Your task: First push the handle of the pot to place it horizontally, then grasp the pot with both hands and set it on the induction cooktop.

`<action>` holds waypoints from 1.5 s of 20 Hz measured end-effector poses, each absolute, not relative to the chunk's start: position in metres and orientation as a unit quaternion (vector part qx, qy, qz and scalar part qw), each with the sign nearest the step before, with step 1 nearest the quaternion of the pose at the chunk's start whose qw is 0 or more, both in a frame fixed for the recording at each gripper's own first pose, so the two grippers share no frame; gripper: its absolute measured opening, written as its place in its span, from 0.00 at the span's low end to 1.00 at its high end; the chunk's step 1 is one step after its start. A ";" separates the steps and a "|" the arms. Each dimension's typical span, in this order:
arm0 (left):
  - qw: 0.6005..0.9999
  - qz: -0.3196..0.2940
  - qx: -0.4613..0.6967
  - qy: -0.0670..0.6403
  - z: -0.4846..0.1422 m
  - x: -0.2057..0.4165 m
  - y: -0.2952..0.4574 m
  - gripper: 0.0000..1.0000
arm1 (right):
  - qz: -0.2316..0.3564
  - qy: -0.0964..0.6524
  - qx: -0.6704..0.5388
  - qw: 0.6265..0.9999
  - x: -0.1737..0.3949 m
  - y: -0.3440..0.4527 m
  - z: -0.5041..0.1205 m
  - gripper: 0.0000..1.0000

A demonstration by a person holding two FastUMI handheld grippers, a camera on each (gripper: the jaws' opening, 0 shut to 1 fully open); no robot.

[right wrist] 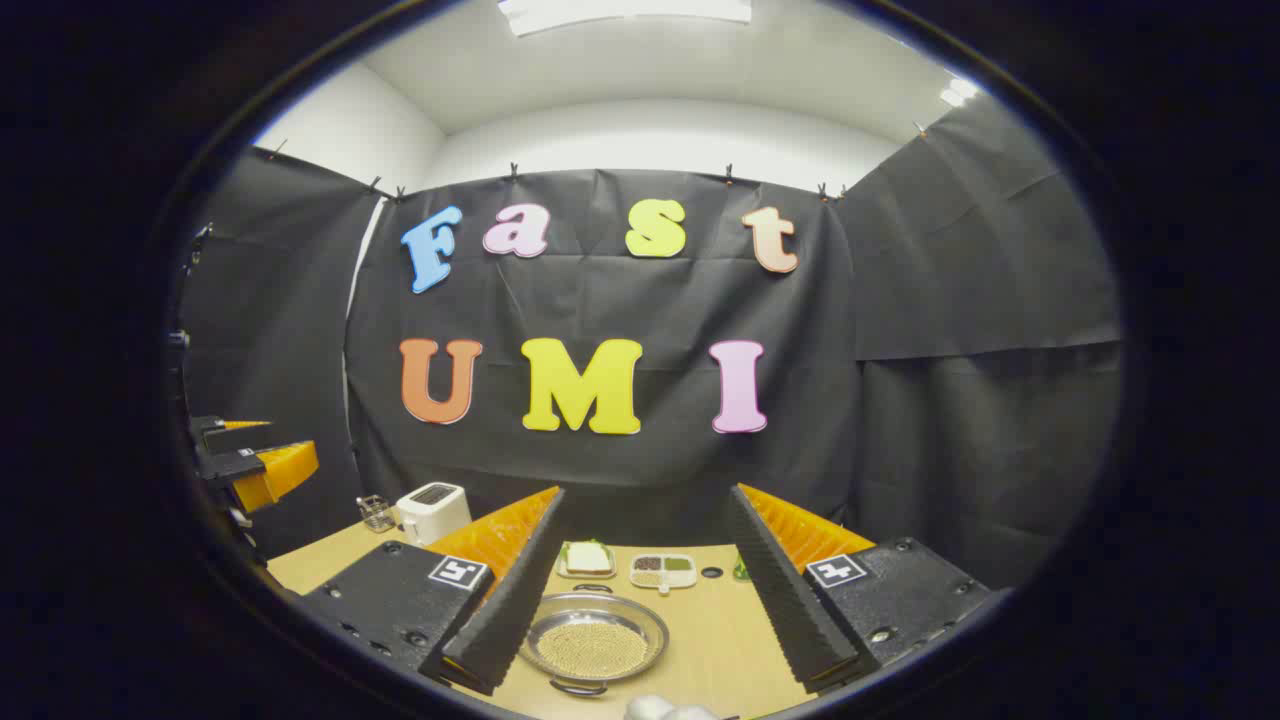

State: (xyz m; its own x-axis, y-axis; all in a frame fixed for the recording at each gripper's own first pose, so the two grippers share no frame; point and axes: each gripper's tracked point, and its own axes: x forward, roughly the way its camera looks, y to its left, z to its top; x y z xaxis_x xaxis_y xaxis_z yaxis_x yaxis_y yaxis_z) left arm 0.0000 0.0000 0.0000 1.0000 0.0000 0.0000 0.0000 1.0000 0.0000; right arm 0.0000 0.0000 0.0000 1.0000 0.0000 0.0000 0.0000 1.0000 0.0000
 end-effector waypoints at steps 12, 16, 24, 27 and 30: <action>1.000 -0.008 0.004 -0.015 0.012 -0.008 -0.002 0.96 | -0.003 -0.001 0.005 1.000 -0.008 0.000 0.002 0.96; 1.000 -0.004 0.002 -0.012 0.009 -0.010 -0.001 0.96 | 0.009 0.007 0.005 1.000 -0.008 0.008 -0.001 0.94; 1.000 0.005 0.004 -0.012 0.007 -0.016 0.007 0.96 | 0.031 0.052 0.011 0.998 -0.003 0.015 -0.024 0.17; 1.000 0.007 0.001 -0.010 0.001 -0.019 0.009 0.96 | 0.060 0.081 -0.003 0.995 -0.001 0.033 -0.045 0.01; 1.000 0.012 -0.001 -0.006 -0.004 -0.021 0.013 0.96 | 0.084 0.129 0.006 0.988 0.006 0.051 -0.079 0.01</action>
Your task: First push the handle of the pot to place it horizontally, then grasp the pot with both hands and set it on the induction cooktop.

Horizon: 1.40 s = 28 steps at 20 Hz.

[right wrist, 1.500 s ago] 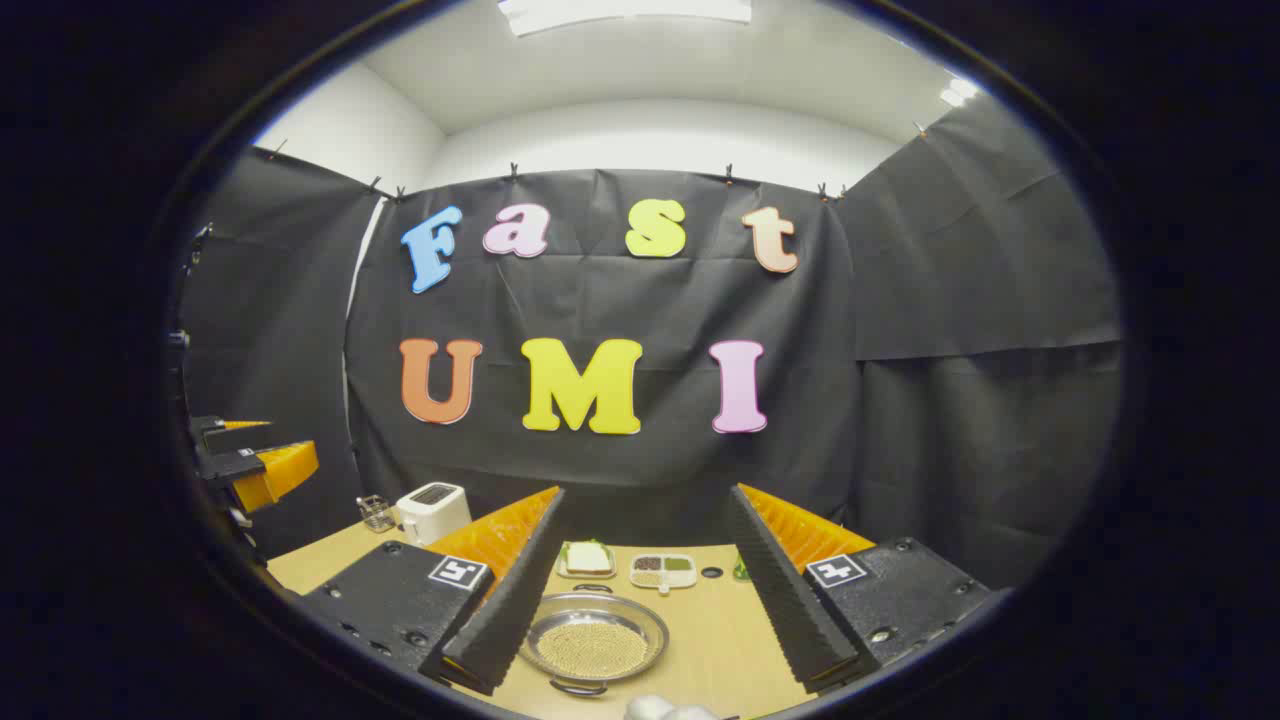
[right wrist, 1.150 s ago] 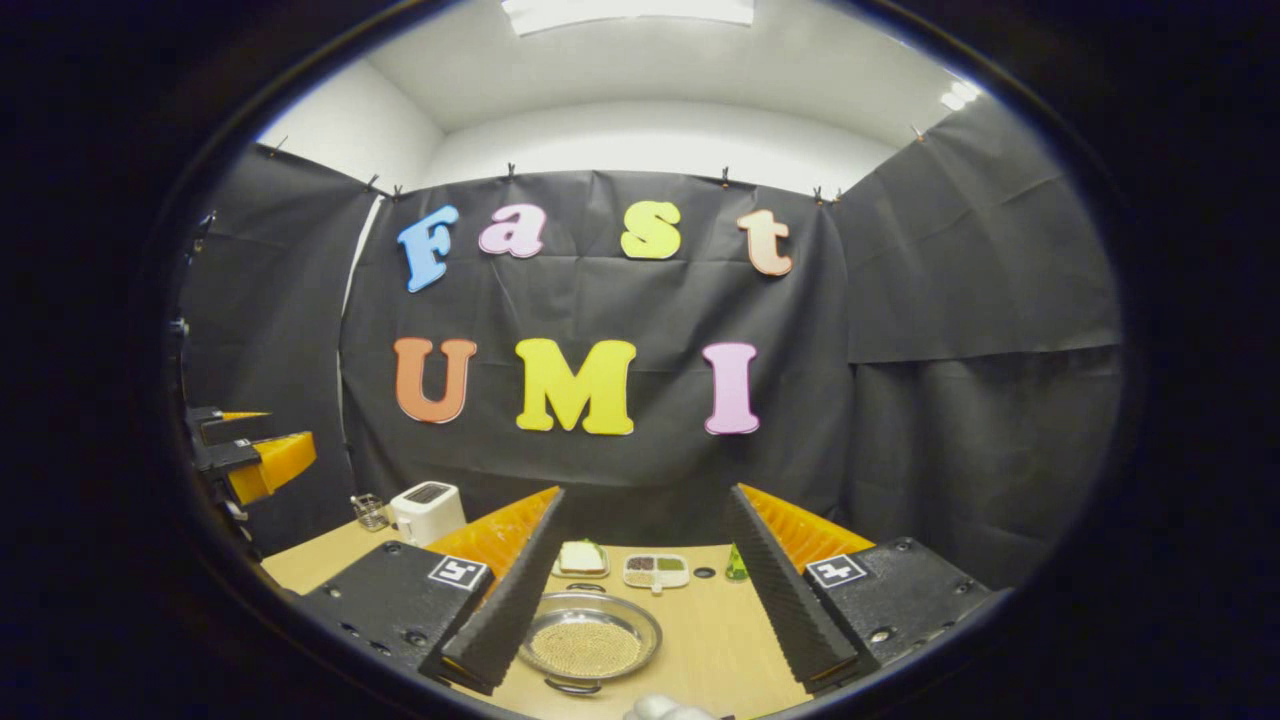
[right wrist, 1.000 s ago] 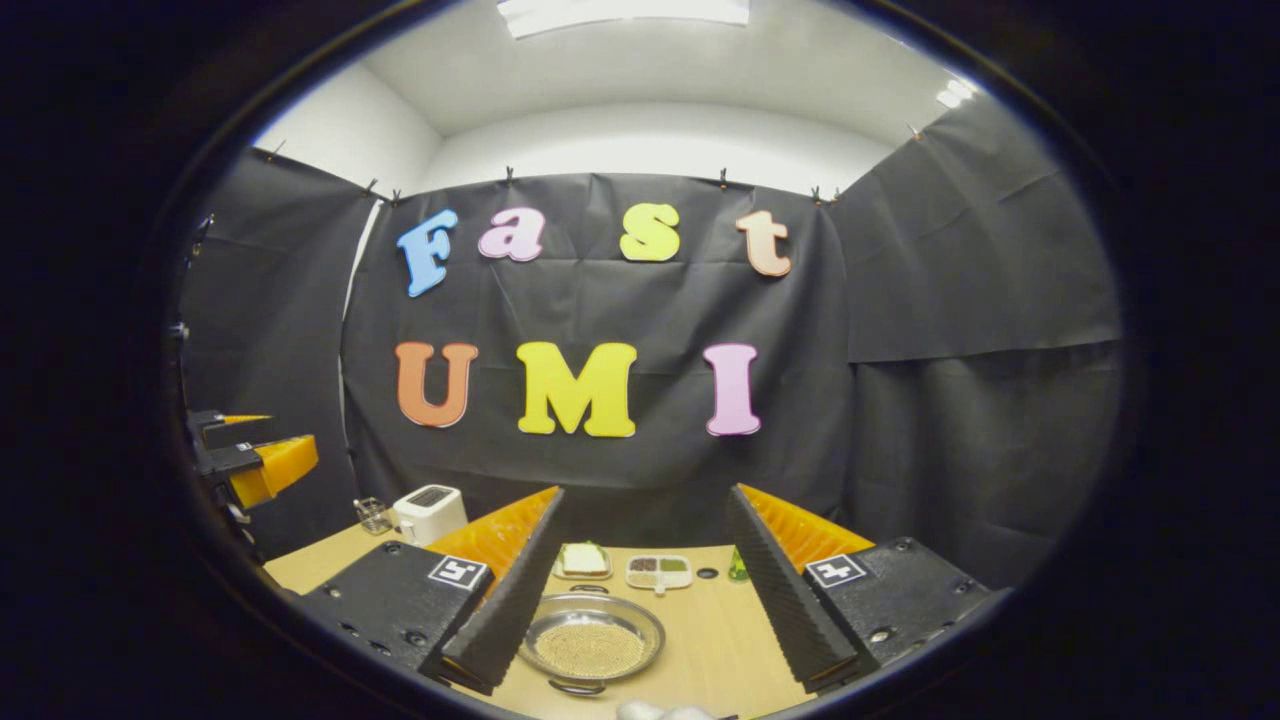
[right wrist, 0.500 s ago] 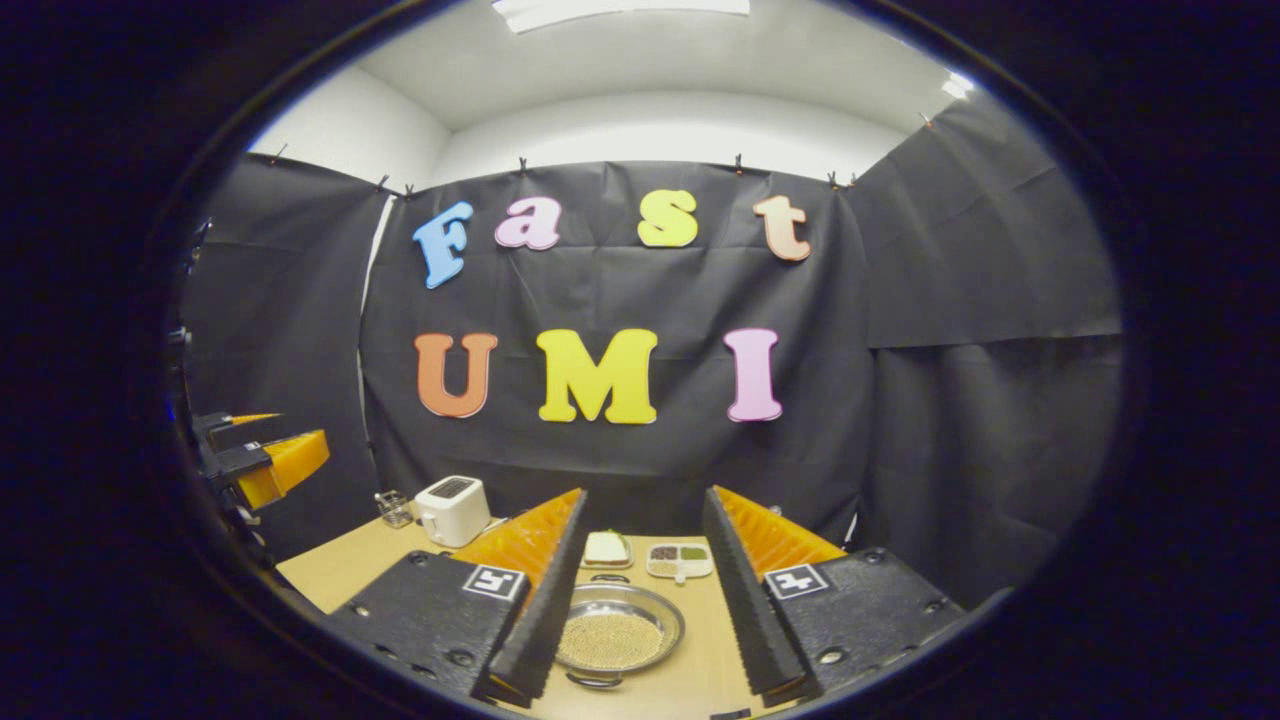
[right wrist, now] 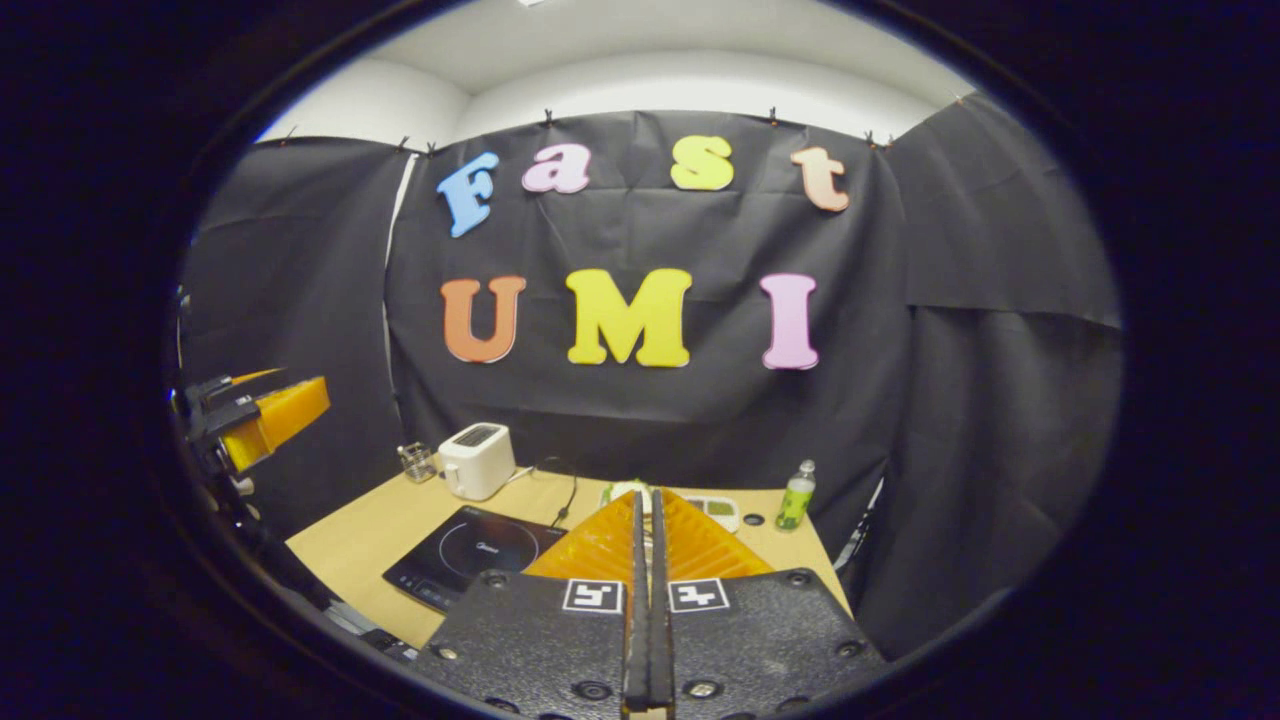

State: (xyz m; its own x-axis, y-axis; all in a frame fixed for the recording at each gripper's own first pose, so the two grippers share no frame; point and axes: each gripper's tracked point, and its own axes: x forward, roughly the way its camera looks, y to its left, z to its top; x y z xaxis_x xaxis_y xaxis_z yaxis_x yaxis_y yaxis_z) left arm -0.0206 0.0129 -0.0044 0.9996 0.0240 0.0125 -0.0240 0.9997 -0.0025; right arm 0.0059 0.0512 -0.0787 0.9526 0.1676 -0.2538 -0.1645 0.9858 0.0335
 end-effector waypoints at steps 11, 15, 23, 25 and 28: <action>0.999 0.046 -0.010 0.023 -0.029 -0.026 0.034 0.96 | 0.163 0.298 0.006 0.940 0.013 0.131 -0.240 0.04; 0.998 0.063 -0.009 0.031 -0.037 -0.028 0.047 0.96 | 0.178 0.349 -0.007 0.920 0.013 0.149 -0.298 0.04; 0.996 0.078 -0.005 0.046 -0.047 -0.028 0.057 0.96 | 0.176 0.432 -0.018 0.884 0.016 0.167 -0.392 0.04; 0.995 0.082 -0.005 0.050 -0.048 -0.030 0.060 0.96 | 0.169 0.447 -0.012 0.878 0.017 0.164 -0.406 0.04; 0.995 0.085 -0.006 0.054 -0.052 -0.030 0.062 0.96 | 0.159 0.456 -0.015 0.875 0.023 0.158 -0.416 0.00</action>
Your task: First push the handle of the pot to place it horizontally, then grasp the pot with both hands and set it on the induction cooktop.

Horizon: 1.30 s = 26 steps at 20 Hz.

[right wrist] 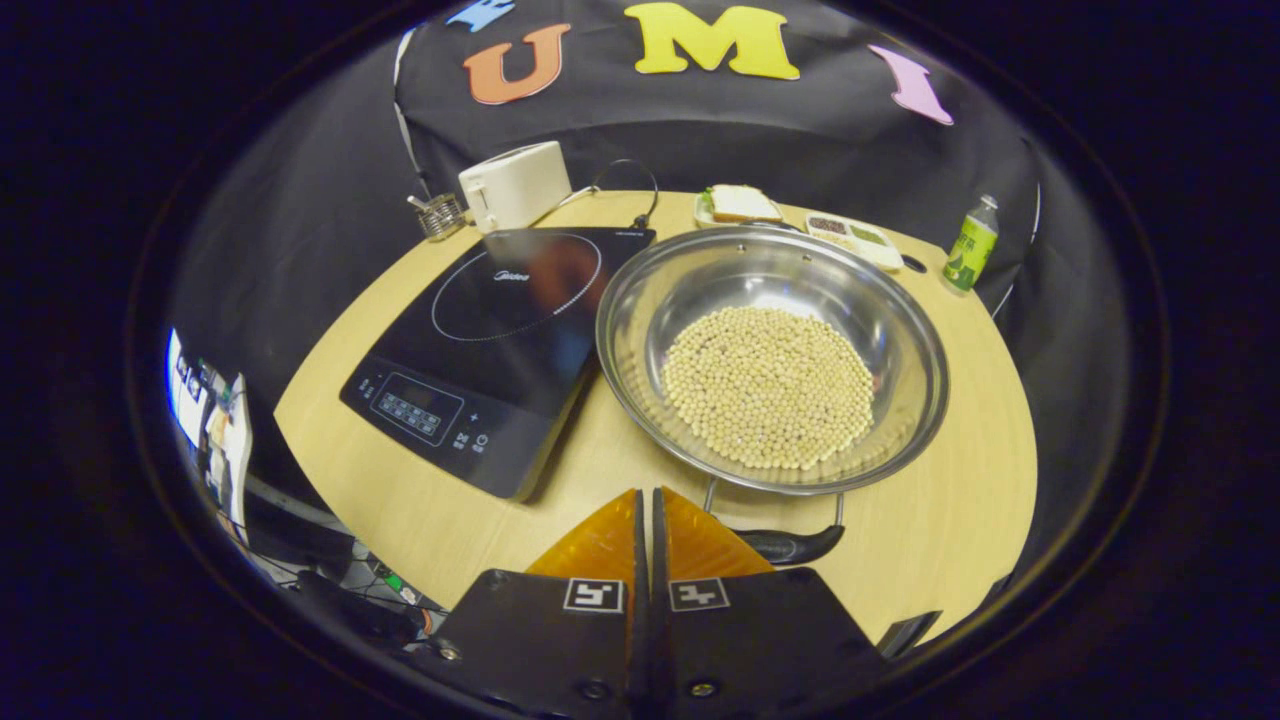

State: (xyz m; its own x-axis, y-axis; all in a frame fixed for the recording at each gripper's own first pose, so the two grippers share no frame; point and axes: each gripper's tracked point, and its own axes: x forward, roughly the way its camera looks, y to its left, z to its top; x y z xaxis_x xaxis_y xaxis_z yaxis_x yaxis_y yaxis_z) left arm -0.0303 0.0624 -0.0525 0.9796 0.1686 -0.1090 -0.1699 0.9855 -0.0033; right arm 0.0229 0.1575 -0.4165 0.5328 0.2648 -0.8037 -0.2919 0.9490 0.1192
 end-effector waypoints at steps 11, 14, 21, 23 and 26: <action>0.994 0.089 -0.011 0.058 -0.056 -0.025 0.061 0.96 | 0.157 0.467 -0.016 0.870 0.018 0.141 -0.423 0.04; 0.995 0.084 -0.010 0.059 -0.058 -0.022 0.058 0.96 | 0.151 0.470 -0.022 0.870 0.017 0.126 -0.424 0.00; 0.995 0.078 -0.020 0.058 -0.057 -0.015 0.048 0.96 | 0.116 0.474 -0.022 0.872 0.018 0.080 -0.428 0.04; 0.995 0.077 -0.018 0.057 -0.057 -0.015 0.046 0.96 | 0.106 0.475 -0.021 0.873 0.019 0.068 -0.429 0.00; 0.995 0.076 -0.019 0.060 -0.060 -0.012 0.042 0.96 | 0.094 0.475 -0.019 0.875 0.022 0.053 -0.430 0.04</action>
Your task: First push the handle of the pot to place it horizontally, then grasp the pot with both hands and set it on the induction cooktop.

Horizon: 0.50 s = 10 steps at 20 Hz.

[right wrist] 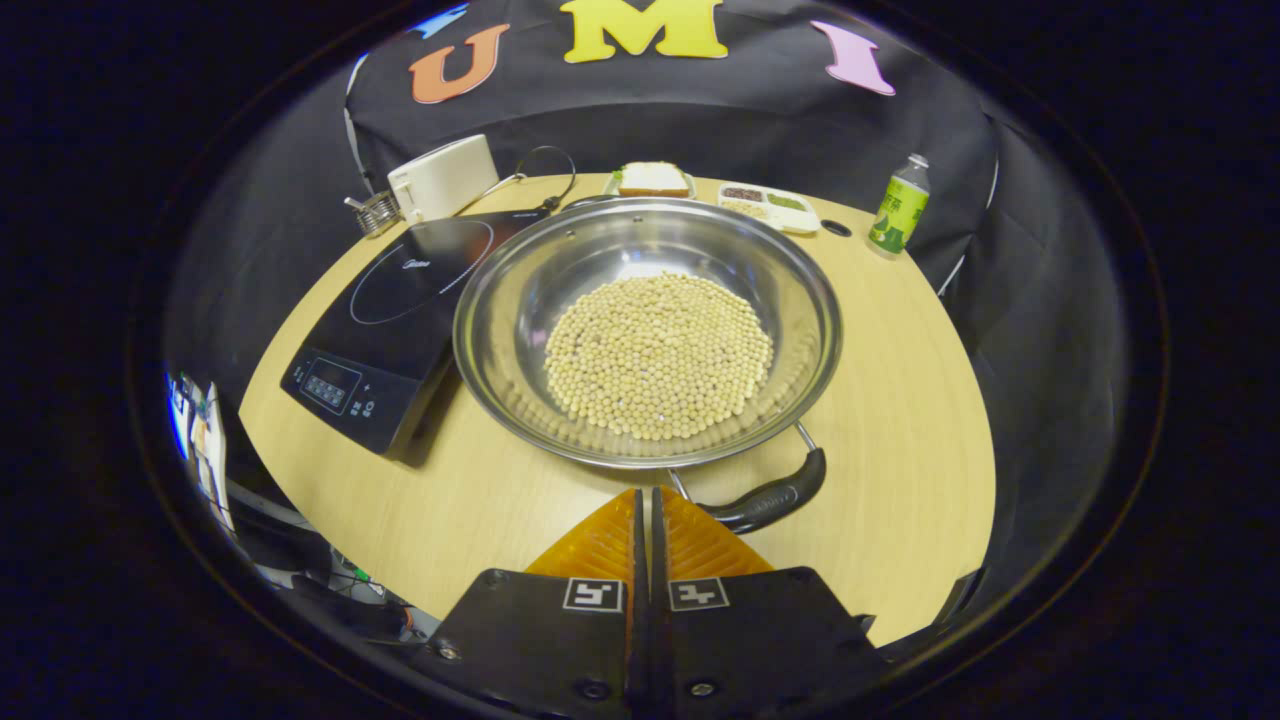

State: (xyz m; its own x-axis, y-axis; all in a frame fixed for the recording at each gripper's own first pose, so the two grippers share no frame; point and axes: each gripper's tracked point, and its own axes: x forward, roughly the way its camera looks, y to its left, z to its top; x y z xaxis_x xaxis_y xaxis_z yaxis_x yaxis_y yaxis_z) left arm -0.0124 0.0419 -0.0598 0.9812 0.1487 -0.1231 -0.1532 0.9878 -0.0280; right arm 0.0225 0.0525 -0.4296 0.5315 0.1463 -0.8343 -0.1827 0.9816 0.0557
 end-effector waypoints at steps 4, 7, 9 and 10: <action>0.995 0.077 -0.015 0.058 -0.058 -0.010 0.039 0.96 | 0.082 0.474 -0.016 0.876 0.028 0.036 -0.431 0.04; 0.995 0.079 -0.016 0.057 -0.058 -0.009 0.037 0.96 | 0.074 0.475 -0.013 0.877 0.030 0.025 -0.433 0.04; 0.995 0.078 -0.018 0.060 -0.059 -0.009 0.035 0.96 | 0.068 0.474 -0.015 0.877 0.033 0.016 -0.433 0.04; 0.995 0.079 -0.018 0.059 -0.058 -0.009 0.034 0.96 | 0.066 0.474 -0.016 0.878 0.034 0.013 -0.433 0.04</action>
